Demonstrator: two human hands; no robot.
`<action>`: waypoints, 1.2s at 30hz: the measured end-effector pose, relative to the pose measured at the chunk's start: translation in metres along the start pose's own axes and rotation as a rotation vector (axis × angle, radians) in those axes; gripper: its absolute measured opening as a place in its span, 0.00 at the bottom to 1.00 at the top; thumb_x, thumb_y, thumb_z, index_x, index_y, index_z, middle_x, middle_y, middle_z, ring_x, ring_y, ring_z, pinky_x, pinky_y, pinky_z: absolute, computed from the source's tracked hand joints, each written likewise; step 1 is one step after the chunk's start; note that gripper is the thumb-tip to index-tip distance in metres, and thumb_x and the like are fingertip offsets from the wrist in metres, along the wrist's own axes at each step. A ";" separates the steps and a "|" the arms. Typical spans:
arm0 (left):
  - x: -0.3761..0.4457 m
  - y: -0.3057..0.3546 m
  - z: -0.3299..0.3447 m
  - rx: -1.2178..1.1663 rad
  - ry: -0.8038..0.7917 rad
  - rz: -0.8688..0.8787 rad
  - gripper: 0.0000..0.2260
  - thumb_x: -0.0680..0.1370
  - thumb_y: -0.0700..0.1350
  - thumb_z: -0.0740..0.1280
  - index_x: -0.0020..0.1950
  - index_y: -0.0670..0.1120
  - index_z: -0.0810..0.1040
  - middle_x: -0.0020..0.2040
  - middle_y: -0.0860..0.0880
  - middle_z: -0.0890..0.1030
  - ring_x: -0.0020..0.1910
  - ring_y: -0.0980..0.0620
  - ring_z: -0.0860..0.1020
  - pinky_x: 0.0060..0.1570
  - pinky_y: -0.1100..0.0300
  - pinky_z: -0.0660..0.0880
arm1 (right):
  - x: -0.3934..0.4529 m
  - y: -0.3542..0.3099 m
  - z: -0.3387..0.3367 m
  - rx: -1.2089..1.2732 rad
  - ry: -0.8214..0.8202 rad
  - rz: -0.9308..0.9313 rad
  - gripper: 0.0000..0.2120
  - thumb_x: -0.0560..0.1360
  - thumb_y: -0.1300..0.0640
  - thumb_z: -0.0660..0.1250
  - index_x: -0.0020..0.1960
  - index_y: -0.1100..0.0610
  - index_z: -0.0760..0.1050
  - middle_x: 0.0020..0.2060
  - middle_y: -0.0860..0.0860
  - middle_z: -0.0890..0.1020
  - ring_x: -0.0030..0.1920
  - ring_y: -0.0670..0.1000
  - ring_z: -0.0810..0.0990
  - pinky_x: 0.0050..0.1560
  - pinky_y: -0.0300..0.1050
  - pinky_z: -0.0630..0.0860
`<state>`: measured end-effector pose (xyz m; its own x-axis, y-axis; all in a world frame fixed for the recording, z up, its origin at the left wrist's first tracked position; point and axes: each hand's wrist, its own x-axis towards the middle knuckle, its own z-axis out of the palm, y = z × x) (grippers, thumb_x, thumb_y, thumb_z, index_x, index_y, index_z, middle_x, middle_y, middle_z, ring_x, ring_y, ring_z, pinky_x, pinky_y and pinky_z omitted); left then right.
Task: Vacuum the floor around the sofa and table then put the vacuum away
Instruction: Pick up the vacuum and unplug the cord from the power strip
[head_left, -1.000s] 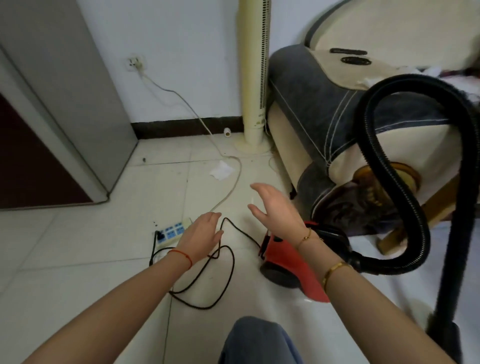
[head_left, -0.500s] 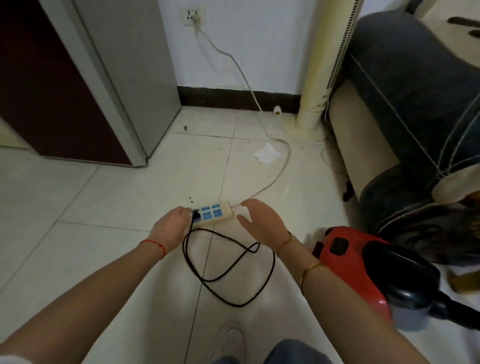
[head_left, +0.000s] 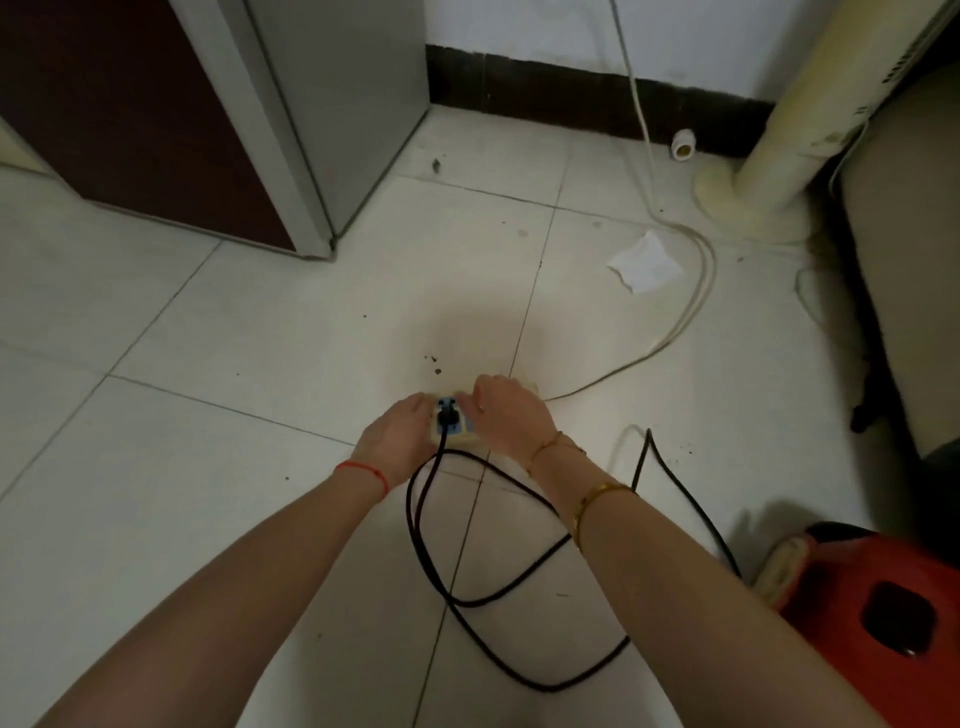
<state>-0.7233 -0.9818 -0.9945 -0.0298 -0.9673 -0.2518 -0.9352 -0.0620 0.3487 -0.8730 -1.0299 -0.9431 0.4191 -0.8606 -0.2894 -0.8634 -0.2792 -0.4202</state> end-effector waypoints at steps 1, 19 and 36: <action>0.004 -0.002 0.005 -0.016 0.002 0.004 0.26 0.76 0.43 0.68 0.72 0.44 0.65 0.69 0.47 0.69 0.67 0.49 0.69 0.64 0.56 0.68 | 0.010 -0.003 0.003 0.009 -0.038 0.031 0.21 0.81 0.45 0.53 0.46 0.61 0.73 0.45 0.57 0.79 0.45 0.55 0.78 0.40 0.44 0.70; 0.024 -0.016 0.019 0.008 0.074 -0.080 0.16 0.77 0.38 0.65 0.64 0.46 0.74 0.68 0.53 0.69 0.51 0.53 0.77 0.41 0.71 0.68 | 0.053 -0.039 0.035 -0.149 -0.117 0.171 0.11 0.80 0.58 0.57 0.56 0.62 0.75 0.55 0.57 0.79 0.55 0.56 0.79 0.49 0.45 0.75; -0.042 0.004 0.048 -0.263 0.338 -0.257 0.16 0.78 0.39 0.59 0.66 0.42 0.72 0.60 0.44 0.74 0.59 0.46 0.73 0.59 0.55 0.71 | -0.034 0.039 0.021 0.228 0.127 0.212 0.18 0.81 0.52 0.57 0.34 0.56 0.64 0.32 0.48 0.72 0.34 0.50 0.72 0.28 0.37 0.62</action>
<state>-0.7429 -0.9295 -1.0256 0.3469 -0.9354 -0.0678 -0.7754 -0.3267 0.5404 -0.9149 -1.0032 -0.9675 0.1860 -0.9394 -0.2879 -0.8365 0.0023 -0.5480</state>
